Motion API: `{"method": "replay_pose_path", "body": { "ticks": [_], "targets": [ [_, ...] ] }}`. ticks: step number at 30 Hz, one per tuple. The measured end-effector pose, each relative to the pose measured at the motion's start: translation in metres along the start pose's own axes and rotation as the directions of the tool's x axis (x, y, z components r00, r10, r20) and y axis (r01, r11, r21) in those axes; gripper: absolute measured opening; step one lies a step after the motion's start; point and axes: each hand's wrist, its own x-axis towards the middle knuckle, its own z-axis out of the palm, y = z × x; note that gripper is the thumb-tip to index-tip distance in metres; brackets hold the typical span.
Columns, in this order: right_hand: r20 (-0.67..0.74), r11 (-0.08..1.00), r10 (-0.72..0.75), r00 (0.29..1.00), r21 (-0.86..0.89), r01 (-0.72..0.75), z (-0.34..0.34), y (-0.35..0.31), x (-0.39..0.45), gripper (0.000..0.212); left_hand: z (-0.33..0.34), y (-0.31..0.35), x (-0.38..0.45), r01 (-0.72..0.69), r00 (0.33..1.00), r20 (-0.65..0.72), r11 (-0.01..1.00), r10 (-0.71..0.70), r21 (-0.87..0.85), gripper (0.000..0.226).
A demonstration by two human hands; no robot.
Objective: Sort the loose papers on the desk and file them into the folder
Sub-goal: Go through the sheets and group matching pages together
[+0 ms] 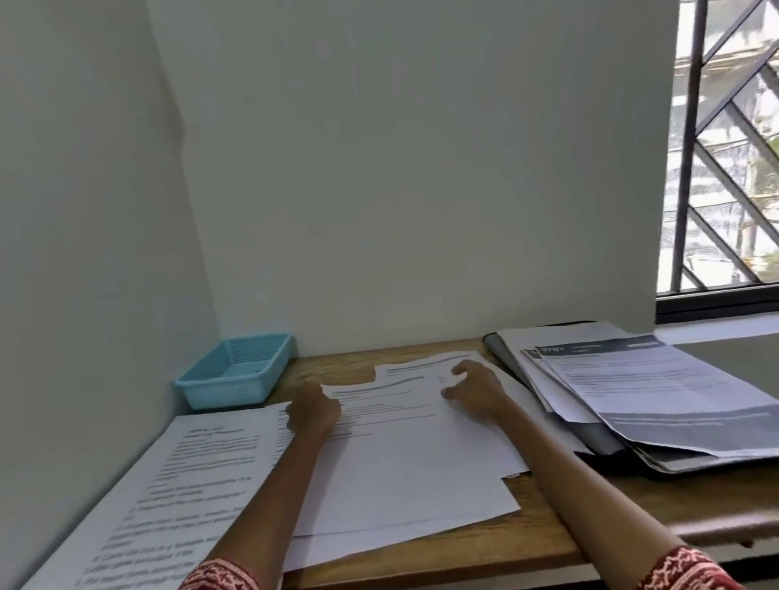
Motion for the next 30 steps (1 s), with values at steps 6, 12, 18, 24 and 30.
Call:
{"method": "replay_pose_path", "body": {
  "ticks": [6, 12, 18, 24, 30],
  "targets": [
    [-0.016, 0.998, 0.016, 1.0, 0.053, -0.015, 0.019, -0.018, 0.012, 0.065, 0.0, -0.014, 0.02, -0.031, 0.999, -0.015, 0.999, 0.03, -0.029, 0.038],
    [0.068, 0.916, 0.111, 0.991, 0.38, -0.129, 0.025, -0.018, 0.025, 0.093, 0.01, -0.009, 0.015, 0.027, 1.0, -0.013, 0.992, -0.029, -0.127, 0.047],
    [0.222, 0.855, 0.125, 0.967, 0.47, -0.218, 0.017, -0.023, 0.021, 0.094, 0.008, -0.008, 0.018, 0.074, 0.997, 0.036, 0.991, -0.07, -0.113, 0.044],
    [0.253, 0.757, 0.133, 0.958, 0.599, -0.263, 0.015, -0.03, 0.015, 0.093, 0.012, -0.01, 0.013, 0.058, 0.998, -0.005, 0.98, -0.06, -0.19, 0.042],
    [0.178, 0.66, -0.1, 0.979, 0.748, -0.068, 0.008, -0.04, 0.014, 0.066, 0.0, -0.018, 0.014, -0.009, 0.998, -0.054, 0.84, -0.024, -0.543, 0.054]
  ]
}}
